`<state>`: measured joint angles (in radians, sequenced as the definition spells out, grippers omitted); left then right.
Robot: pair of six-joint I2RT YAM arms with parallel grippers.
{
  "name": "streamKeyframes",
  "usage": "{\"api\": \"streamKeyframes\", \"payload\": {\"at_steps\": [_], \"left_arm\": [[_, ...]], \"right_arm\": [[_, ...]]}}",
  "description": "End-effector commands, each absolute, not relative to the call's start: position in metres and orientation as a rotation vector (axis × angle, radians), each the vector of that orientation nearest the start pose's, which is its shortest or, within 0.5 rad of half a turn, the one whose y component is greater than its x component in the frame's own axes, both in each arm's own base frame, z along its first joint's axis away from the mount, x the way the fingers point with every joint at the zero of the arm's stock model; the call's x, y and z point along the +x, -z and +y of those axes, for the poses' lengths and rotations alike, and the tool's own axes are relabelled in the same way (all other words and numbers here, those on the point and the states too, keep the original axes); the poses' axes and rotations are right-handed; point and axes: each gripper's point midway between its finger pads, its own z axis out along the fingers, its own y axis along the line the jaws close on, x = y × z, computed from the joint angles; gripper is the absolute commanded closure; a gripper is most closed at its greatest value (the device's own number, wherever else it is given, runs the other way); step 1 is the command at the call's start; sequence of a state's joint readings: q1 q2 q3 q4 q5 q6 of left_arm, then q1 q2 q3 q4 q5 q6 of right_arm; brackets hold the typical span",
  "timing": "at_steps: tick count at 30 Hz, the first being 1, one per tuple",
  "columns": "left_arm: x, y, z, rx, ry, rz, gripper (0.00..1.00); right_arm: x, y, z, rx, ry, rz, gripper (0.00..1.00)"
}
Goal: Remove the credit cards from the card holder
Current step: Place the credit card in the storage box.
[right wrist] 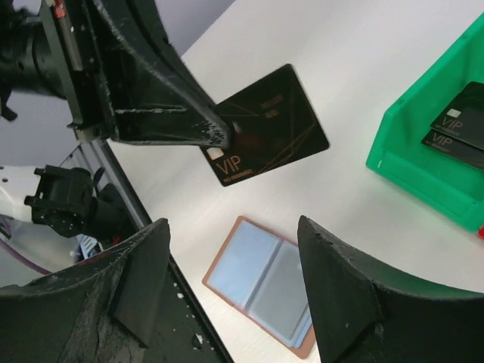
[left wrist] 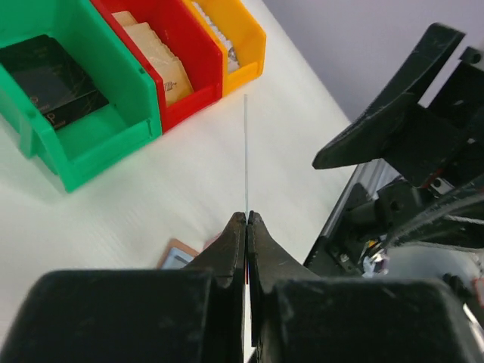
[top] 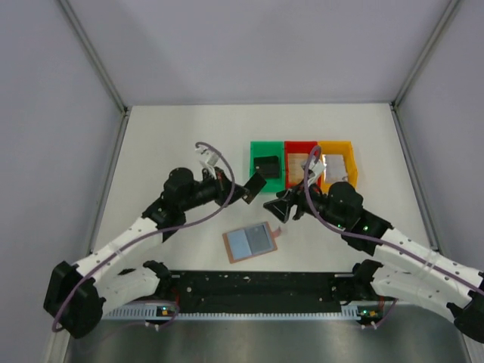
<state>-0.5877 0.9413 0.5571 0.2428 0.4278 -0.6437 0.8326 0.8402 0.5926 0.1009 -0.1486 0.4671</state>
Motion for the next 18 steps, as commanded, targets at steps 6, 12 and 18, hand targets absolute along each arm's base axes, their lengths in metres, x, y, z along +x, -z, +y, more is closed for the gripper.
{"api": "streamKeyframes", "payload": {"at_steps": [6, 12, 18], "left_arm": [[0.273, -0.212, -0.295, 0.976, 0.923, 1.805, 1.00], [0.311, -0.191, -0.312, 1.226, 0.825, 1.795, 1.00], [0.343, -0.166, -0.322, 1.353, 0.792, 1.827, 1.00]], "right_arm": [[0.188, -0.227, 0.248, -0.533, -0.900, 1.788, 0.32], [0.186, -0.223, 0.231, -0.527, -0.832, 1.773, 0.31], [0.181, -0.215, 0.228, -0.545, -0.835, 1.782, 0.31]]}}
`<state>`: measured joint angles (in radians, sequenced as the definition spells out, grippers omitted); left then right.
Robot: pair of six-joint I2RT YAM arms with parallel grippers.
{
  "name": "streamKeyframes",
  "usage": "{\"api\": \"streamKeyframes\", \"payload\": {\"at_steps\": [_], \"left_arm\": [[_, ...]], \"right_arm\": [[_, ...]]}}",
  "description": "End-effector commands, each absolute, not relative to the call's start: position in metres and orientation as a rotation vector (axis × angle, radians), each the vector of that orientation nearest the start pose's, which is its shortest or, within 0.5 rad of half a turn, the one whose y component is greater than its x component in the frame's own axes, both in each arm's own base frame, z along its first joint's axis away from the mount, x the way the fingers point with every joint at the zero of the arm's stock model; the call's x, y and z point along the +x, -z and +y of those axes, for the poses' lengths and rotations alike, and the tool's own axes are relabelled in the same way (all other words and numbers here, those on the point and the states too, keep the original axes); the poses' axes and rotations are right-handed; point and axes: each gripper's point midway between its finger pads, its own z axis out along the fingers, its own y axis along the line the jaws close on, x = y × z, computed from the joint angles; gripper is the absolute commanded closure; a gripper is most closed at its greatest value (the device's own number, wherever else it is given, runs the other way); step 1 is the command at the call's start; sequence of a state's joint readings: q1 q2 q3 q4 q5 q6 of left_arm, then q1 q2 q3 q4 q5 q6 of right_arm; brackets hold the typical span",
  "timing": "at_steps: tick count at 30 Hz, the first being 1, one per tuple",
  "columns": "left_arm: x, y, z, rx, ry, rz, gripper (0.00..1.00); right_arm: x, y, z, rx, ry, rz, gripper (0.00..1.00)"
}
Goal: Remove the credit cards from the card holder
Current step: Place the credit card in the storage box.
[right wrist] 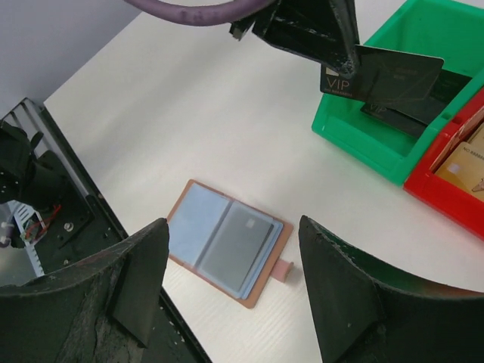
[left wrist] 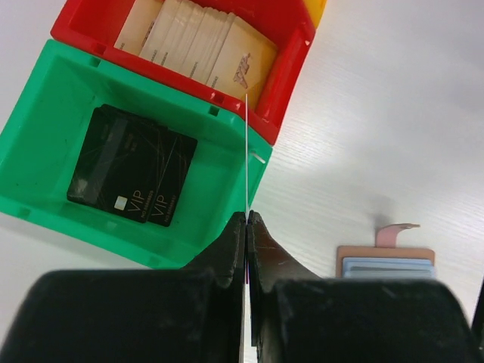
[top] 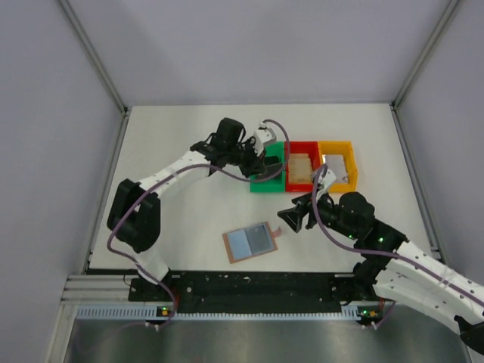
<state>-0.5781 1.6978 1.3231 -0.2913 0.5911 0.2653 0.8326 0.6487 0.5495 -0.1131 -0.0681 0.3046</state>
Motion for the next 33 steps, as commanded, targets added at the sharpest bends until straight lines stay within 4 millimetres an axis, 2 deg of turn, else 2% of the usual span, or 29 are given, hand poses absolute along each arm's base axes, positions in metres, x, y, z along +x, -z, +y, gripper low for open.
{"api": "streamKeyframes", "payload": {"at_steps": [1, 5, 9, 14, 19, 23, 26, 30, 33], "left_arm": [[0.350, -0.162, -0.323, 1.364, 0.779, 1.826, 1.00], [0.367, -0.140, -0.325, 1.380, 0.768, 1.855, 1.00], [0.379, -0.126, -0.333, 1.403, 0.807, 1.868, 1.00], [0.387, -0.103, -0.336, 1.439, 0.832, 1.911, 1.00], [0.389, -0.090, -0.332, 1.439, 0.840, 1.949, 0.98], [0.392, -0.095, -0.328, 1.430, 0.801, 1.956, 0.86], [0.397, -0.109, -0.327, 1.411, 0.763, 1.943, 0.75], [0.403, -0.139, -0.328, 1.366, 0.737, 1.901, 0.61], [0.409, -0.172, -0.328, 1.290, 0.700, 1.869, 0.49]], "right_arm": [[0.180, -0.216, 0.228, -0.547, -0.836, 1.779, 0.31], [0.181, -0.213, 0.225, -0.550, -0.817, 1.783, 0.31], [0.181, -0.208, 0.223, -0.556, -0.803, 1.792, 0.31], [0.181, -0.206, 0.221, -0.565, -0.785, 1.799, 0.31], [0.182, -0.207, 0.220, -0.572, -0.768, 1.797, 0.31], [0.182, -0.206, 0.220, -0.575, -0.765, 1.797, 0.31], [0.182, -0.206, 0.219, -0.574, -0.761, 1.800, 0.31], [0.183, -0.207, 0.217, -0.567, -0.749, 1.814, 0.31], [0.182, -0.210, 0.215, -0.565, -0.742, 1.827, 0.31]]}}
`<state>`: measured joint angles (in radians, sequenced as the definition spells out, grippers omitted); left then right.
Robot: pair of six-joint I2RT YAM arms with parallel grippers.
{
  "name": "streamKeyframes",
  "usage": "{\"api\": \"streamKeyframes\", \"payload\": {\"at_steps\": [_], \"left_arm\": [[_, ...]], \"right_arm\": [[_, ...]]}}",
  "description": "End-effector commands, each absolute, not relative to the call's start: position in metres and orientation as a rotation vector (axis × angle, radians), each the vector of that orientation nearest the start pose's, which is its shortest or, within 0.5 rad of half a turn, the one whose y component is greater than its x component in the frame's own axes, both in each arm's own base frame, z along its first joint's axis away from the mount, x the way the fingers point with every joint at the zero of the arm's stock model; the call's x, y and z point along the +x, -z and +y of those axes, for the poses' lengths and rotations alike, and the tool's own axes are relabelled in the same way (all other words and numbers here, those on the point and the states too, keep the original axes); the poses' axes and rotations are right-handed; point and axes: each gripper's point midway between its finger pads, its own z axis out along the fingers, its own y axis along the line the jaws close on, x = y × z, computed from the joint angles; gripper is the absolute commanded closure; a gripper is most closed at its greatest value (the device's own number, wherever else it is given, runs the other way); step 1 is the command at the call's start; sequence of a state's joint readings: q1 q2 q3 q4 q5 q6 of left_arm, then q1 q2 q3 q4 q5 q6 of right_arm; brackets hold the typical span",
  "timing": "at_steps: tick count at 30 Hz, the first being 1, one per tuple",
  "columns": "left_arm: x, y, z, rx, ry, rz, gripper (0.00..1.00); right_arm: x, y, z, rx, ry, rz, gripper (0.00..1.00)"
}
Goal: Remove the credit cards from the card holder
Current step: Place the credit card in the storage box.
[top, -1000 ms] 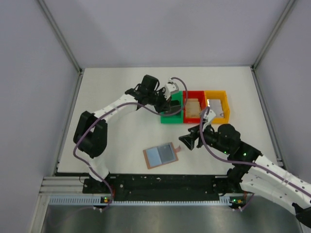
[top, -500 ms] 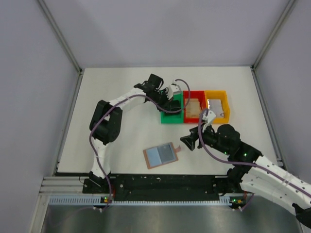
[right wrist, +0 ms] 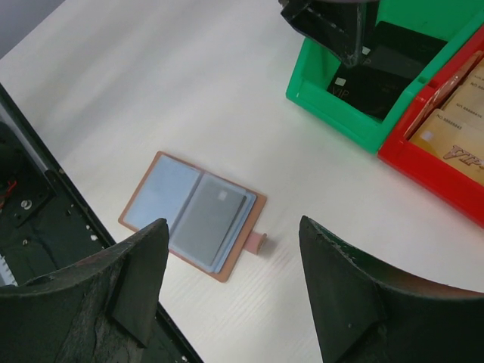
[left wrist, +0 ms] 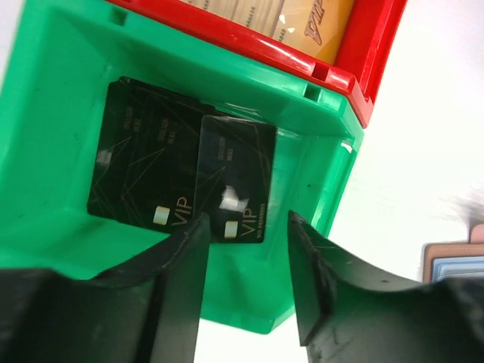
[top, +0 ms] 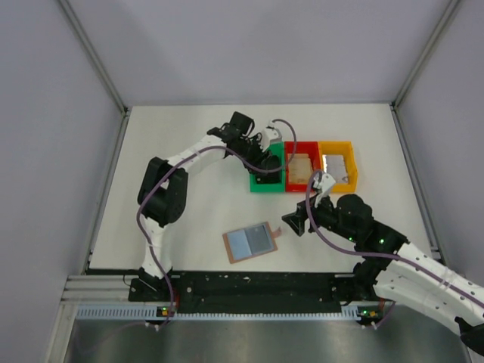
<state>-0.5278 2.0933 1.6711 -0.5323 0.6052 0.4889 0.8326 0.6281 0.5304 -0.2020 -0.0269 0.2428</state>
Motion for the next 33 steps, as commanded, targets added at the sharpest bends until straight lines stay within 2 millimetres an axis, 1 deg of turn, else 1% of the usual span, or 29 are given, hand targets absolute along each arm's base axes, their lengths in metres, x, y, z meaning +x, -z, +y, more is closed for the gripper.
{"api": "streamKeyframes", "payload": {"at_steps": [1, 3, 5, 6, 7, 8, 9, 11, 13, 14, 15, 16, 17, 18, 19, 22, 23, 26, 27, 28, 29, 32, 33], "left_arm": [[0.412, -0.183, -0.326, 1.255, 0.675, 1.859, 0.46], [0.416, -0.208, -0.321, 1.172, 0.638, 1.853, 0.38], [0.415, -0.232, -0.313, 1.061, 0.607, 1.864, 0.34], [0.411, -0.242, -0.309, 1.002, 0.610, 1.877, 0.33], [0.404, -0.259, -0.302, 0.949, 0.610, 1.871, 0.33], [0.397, -0.256, -0.299, 0.895, 0.628, 1.912, 0.33], [0.386, -0.265, -0.291, 0.836, 0.635, 1.922, 0.31], [0.366, -0.266, -0.276, 0.683, 0.666, 1.980, 0.30], [0.342, -0.258, -0.264, 0.554, 0.715, 2.030, 0.30], [0.327, -0.249, -0.259, 0.503, 0.747, 2.052, 0.30], [0.314, -0.244, -0.257, 0.428, 0.797, 2.074, 0.31], [0.300, -0.234, -0.254, 0.371, 0.835, 2.094, 0.32], [0.285, -0.228, -0.253, 0.345, 0.873, 2.101, 0.35], [0.270, -0.205, -0.250, 0.317, 0.894, 2.147, 0.36], [0.256, -0.193, -0.249, 0.296, 0.909, 2.169, 0.38], [0.222, -0.164, -0.251, 0.250, 0.967, 2.229, 0.41], [0.212, -0.156, -0.254, 0.243, 0.992, 2.247, 0.41], [0.183, -0.131, -0.269, 0.238, 1.084, 2.294, 0.41], [0.177, -0.122, -0.272, 0.234, 1.106, 2.306, 0.42], [0.173, -0.119, -0.278, 0.231, 1.135, 2.295, 0.42], [0.172, -0.111, -0.280, 0.212, 1.137, 2.308, 0.43], [0.168, -0.089, -0.281, 0.190, 1.117, 2.369, 0.45], [0.168, -0.084, -0.280, 0.186, 1.102, 2.389, 0.47]], "right_arm": [[0.182, -0.210, 0.214, -0.565, -0.737, 1.832, 0.31], [0.181, -0.210, 0.214, -0.558, -0.740, 1.846, 0.31], [0.180, -0.207, 0.216, -0.562, -0.754, 1.871, 0.30], [0.178, -0.204, 0.219, -0.563, -0.767, 1.883, 0.30], [0.177, -0.199, 0.221, -0.561, -0.780, 1.907, 0.30], [0.176, -0.194, 0.224, -0.559, -0.795, 1.931, 0.30], [0.174, -0.190, 0.228, -0.566, -0.818, 1.948, 0.30], [0.172, -0.181, 0.235, -0.564, -0.855, 1.978, 0.31], [0.170, -0.175, 0.242, -0.547, -0.892, 2.005, 0.31], [0.169, -0.172, 0.245, -0.544, -0.909, 2.012, 0.31], [0.169, -0.169, 0.248, -0.535, -0.923, 2.030, 0.31], [0.169, -0.165, 0.251, -0.529, -0.935, 2.044, 0.31], [0.168, -0.163, 0.256, -0.519, -0.958, 2.056, 0.32], [0.168, -0.160, 0.261, -0.519, -0.976, 2.072, 0.33], [0.168, -0.157, 0.264, -0.510, -0.992, 2.085, 0.34], [0.171, -0.148, 0.275, -0.468, -1.031, 2.115, 0.39], [0.171, -0.141, 0.276, -0.451, -1.032, 2.142, 0.40], [0.177, -0.129, 0.286, -0.435, -1.042, 2.170, 0.41], [0.179, -0.124, 0.288, -0.425, -1.037, 2.186, 0.43], [0.182, -0.121, 0.290, -0.416, -1.033, 2.190, 0.44], [0.185, -0.117, 0.291, -0.405, -1.024, 2.197, 0.45], [0.191, -0.101, 0.291, -0.370, -0.976, 2.238, 0.48], [0.193, -0.100, 0.292, -0.366, -0.976, 2.239, 0.49]]}}
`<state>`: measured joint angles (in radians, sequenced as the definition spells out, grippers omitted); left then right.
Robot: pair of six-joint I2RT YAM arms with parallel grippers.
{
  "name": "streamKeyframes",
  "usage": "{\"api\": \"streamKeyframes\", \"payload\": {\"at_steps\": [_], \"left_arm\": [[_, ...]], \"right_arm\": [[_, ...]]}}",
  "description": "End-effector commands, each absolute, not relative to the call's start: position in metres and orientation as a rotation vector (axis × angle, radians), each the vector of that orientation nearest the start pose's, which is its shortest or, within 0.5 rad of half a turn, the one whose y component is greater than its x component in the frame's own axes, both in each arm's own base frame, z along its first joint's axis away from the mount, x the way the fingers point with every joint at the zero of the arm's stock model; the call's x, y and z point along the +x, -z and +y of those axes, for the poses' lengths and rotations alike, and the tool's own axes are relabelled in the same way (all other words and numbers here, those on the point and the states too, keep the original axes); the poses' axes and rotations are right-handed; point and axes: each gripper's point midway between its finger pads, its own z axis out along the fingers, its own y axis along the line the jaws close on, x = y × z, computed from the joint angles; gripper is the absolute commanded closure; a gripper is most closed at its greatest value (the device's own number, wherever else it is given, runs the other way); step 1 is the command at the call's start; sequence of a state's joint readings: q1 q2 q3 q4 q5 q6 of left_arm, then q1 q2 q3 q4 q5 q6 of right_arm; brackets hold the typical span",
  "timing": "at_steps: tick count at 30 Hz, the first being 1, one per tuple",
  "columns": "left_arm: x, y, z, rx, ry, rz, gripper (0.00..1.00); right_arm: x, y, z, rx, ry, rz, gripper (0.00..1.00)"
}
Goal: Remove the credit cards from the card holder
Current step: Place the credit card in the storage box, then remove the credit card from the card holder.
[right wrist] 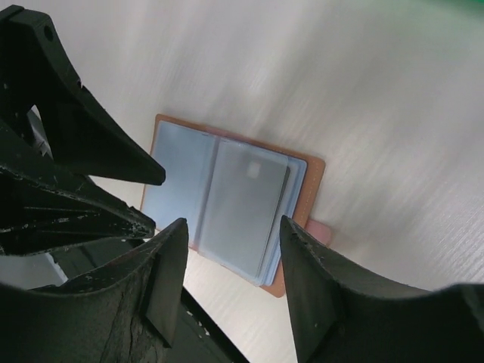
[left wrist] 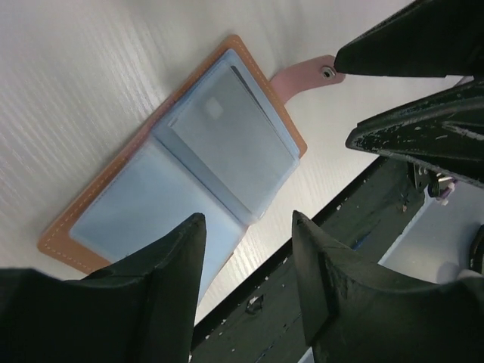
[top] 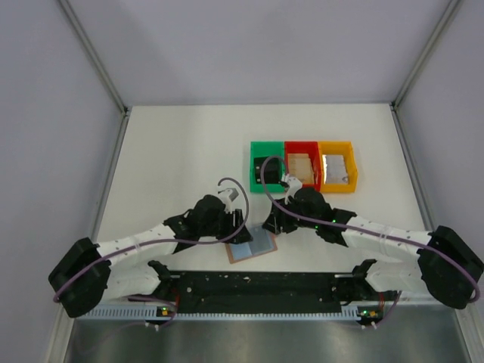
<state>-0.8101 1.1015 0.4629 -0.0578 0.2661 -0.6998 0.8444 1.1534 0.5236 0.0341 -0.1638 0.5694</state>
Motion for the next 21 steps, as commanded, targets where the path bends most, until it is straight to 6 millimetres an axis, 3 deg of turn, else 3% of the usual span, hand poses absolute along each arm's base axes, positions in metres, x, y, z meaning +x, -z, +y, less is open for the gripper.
{"api": "streamKeyframes", "payload": {"at_steps": [1, 6, 12, 21], "left_arm": [[0.168, -0.078, -0.278, 0.179, 1.082, 2.411, 0.48], [0.167, -0.051, -0.269, 0.105, 1.008, 2.482, 0.55], [0.162, -0.029, -0.259, 0.014, 0.960, 2.547, 0.71], [0.158, -0.018, -0.252, -0.033, 0.931, 2.577, 0.73]], "right_arm": [[0.193, -0.096, 0.294, -0.370, -0.980, 2.245, 0.49], [0.189, -0.077, 0.303, -0.383, -1.019, 2.295, 0.53], [0.186, -0.065, 0.307, -0.392, -1.026, 2.334, 0.59], [0.185, -0.048, 0.306, -0.384, -1.000, 2.397, 0.62]]}}
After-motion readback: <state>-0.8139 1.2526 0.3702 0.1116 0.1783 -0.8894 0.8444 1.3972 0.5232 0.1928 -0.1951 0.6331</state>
